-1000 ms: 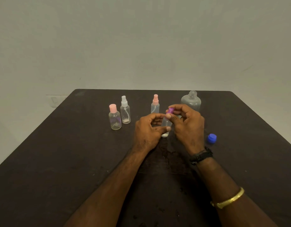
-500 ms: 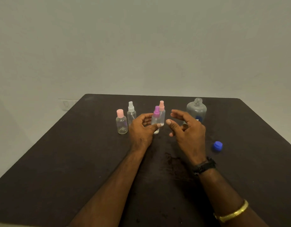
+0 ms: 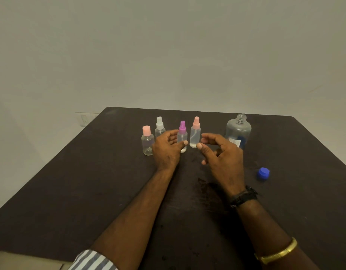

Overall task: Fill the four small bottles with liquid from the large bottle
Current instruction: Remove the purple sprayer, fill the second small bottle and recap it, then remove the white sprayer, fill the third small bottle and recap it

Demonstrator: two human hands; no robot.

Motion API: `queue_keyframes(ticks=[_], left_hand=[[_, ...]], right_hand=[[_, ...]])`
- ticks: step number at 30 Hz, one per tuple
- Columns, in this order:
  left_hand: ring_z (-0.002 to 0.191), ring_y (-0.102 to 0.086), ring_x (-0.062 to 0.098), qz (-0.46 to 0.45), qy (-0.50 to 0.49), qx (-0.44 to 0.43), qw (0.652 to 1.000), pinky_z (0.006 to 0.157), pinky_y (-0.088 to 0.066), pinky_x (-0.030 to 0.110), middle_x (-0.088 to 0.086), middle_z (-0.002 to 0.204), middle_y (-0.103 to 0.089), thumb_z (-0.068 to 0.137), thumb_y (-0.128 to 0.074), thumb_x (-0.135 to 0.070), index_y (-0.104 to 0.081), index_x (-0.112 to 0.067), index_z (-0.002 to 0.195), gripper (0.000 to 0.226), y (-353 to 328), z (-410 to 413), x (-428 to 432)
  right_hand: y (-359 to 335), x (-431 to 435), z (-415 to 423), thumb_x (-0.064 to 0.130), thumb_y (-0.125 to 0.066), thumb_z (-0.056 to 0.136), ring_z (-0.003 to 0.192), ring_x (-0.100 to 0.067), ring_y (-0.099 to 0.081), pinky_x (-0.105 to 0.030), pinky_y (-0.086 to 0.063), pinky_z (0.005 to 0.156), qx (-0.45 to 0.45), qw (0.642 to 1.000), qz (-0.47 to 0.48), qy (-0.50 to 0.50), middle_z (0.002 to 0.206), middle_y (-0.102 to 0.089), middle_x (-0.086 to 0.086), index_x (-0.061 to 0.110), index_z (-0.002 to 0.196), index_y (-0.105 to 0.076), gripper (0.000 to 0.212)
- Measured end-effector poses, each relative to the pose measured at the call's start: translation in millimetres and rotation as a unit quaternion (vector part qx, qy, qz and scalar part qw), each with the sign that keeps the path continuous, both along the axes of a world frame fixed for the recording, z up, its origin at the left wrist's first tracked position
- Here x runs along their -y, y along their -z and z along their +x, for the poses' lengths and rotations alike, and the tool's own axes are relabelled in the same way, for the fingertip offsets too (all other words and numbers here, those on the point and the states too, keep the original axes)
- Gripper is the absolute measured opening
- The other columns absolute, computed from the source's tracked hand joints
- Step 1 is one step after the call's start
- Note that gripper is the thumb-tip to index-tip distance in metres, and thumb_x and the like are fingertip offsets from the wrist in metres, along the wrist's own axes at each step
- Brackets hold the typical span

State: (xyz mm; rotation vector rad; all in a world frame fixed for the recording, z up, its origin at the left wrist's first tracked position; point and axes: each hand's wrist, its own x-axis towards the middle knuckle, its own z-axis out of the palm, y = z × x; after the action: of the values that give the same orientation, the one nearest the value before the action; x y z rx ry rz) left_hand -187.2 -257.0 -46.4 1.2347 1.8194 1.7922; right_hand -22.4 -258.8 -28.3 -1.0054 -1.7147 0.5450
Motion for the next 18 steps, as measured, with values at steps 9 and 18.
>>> queue_keyframes(ticks=[9, 18], left_hand=[[0.104, -0.073, 0.013, 0.013, -0.020, -0.021, 1.000, 0.088, -0.060, 0.022, 0.007, 0.116, -0.075, 0.075, -0.089, -0.017, -0.068, -0.006, 0.125, 0.055, -4.3, 3.0, 7.7], [0.087, -0.068, 0.013, 0.125, -0.128, -0.162, 0.970, 0.073, -0.060, 0.029, 0.001, 0.118, -0.065, 0.093, -0.071, -0.018, -0.069, -0.014, 0.120, 0.027, -33.6, -10.1, 19.5]], right_hand=[[2.9, -1.0, 0.2, 0.039, -0.073, 0.091, 0.058, -0.003, -0.069, -0.022, -0.059, 0.059, 0.010, 1.000, -0.010, -0.011, 0.104, -0.068, 0.018, 0.022, 0.124, -0.069, 0.037], [4.2, -2.4, 0.1, 0.039, -0.073, 0.091, 0.058, -0.004, -0.068, -0.016, -0.056, 0.058, 0.008, 1.000, 0.002, -0.013, 0.107, -0.070, 0.014, 0.021, 0.125, -0.070, 0.038]])
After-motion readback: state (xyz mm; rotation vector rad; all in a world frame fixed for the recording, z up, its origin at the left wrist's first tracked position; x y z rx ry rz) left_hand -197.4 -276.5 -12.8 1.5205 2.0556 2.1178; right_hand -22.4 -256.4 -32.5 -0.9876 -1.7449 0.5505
